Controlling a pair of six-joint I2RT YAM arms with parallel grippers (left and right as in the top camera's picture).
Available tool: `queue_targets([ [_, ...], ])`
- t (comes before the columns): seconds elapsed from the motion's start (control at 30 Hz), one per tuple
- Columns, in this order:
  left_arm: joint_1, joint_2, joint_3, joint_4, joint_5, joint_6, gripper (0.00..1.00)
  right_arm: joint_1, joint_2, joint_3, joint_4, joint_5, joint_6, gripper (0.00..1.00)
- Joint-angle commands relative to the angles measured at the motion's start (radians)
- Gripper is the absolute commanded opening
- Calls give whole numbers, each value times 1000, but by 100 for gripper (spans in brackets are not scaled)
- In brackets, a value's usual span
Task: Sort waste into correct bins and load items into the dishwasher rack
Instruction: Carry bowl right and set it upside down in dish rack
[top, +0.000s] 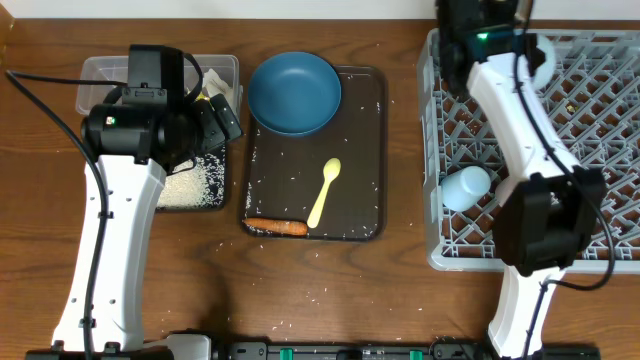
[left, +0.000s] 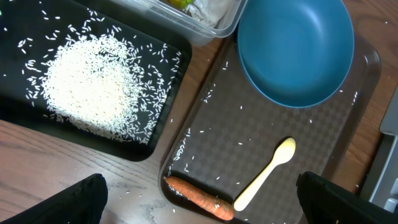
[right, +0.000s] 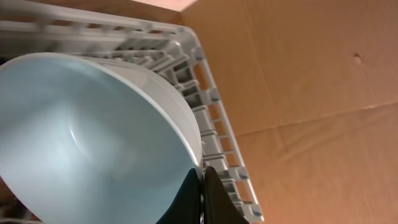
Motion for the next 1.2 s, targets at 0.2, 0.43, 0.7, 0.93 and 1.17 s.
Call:
queue_targets([
  [0.2,4,5,-5,-3,-12,-5,99,0,62,0,27,33,-15,1],
  [0.43,4,5,-5,-3,-12,-5,99,-6,65,0,-69,-76,-13,1],
  [0.7,4,5,-5,-3,-12,-5,99,-13,66,-4,-90,-113,-5,1],
  [0.93,4,5,-5,-3,-12,-5,100,-31,66,-4,-102,-106,-7,1],
  [1.17,4,5,-5,-3,-12,-5,99,-28,66,-4,-91,-55,-103,1],
])
